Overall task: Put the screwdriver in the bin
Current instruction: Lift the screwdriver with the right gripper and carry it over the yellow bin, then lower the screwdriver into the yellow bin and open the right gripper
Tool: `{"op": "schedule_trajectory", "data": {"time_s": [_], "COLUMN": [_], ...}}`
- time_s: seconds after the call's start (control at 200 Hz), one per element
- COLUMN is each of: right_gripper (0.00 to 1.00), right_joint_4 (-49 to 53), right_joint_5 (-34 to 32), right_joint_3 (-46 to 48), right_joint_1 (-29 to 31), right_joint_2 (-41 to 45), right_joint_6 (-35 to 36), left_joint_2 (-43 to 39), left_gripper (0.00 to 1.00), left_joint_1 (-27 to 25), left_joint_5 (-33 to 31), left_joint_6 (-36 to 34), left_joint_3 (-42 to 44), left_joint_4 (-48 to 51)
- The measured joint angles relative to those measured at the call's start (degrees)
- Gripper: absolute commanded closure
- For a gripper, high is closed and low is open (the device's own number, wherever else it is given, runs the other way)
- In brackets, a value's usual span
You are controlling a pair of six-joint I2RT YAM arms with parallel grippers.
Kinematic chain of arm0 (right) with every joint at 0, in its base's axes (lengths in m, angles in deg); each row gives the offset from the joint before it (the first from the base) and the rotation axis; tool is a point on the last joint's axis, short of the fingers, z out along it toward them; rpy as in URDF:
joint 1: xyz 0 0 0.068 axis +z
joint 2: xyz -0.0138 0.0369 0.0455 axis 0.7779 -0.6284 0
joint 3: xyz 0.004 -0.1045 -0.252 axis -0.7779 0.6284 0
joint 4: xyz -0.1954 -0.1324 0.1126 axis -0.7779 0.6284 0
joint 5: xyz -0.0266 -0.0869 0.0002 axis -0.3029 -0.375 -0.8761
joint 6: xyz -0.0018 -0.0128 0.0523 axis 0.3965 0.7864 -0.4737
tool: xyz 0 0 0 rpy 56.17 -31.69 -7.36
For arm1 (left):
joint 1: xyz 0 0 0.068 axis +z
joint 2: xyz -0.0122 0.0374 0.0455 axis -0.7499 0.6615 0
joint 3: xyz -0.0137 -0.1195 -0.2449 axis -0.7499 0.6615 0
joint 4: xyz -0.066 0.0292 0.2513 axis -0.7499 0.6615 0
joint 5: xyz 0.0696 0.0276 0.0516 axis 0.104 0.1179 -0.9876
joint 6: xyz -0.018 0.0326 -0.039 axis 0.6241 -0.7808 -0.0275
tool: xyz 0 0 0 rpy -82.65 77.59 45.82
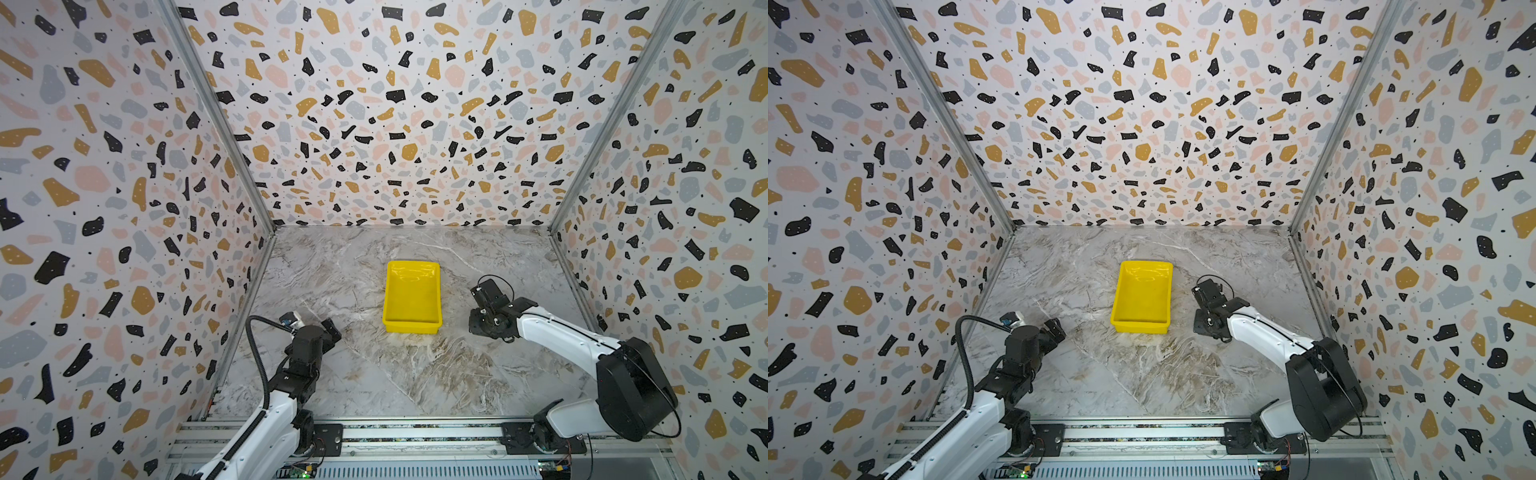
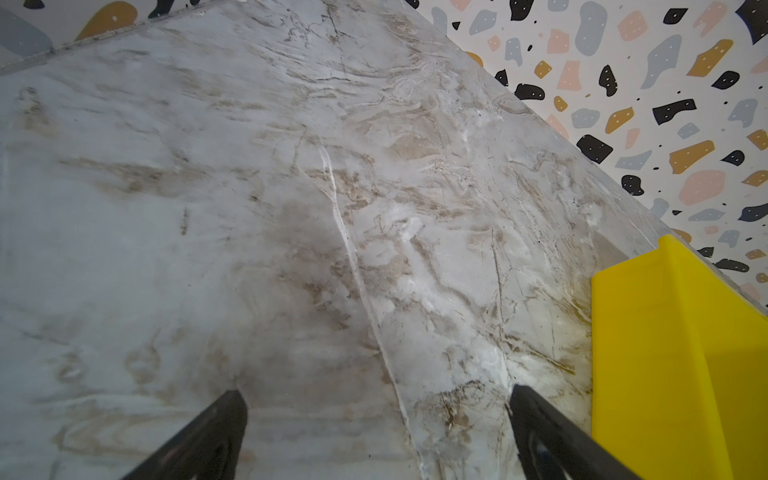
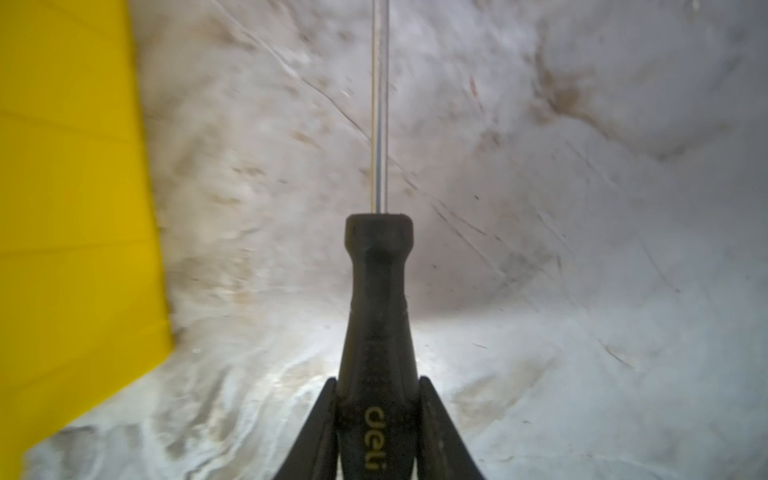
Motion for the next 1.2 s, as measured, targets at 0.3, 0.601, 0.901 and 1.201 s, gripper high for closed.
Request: {"op": "schedule_trajectory", "data": {"time_s": [0.3, 0.601, 0.901, 1.201], "right_gripper": [0.89, 0.89, 0.89, 0.89], "right_joint_4": [-1.9, -5.6, -6.4, -7.0], "right_joint_5": [-3.1, 0.4, 3.0, 4.2], "right_joint_3": [-18.6, -32.9, -34.9, -35.9], "right_joint_1": [12.5, 16.0, 16.0, 16.1], "right_joint_2": [-11.2, -29.4, -34.0, -34.6], "right_joint_6": [-7.3, -11.7, -13.4, -14.1], "left_joint_2": [0.0, 0.0, -0.2, -0.3], "left_gripper": [0.01, 0.01, 0.01, 0.01], "left_joint_1": [0.0, 0.0, 0.0, 0.0], "left_joint_5": [0.5, 0.7, 0.7, 0.7], "left_joint_6": [0.0, -0.2, -0.2, -0.2], "left_joint_3": [0.0, 0.0, 0.0, 0.0], "left_joint_4": [0.0, 0.0, -0.4, -0.4]}}
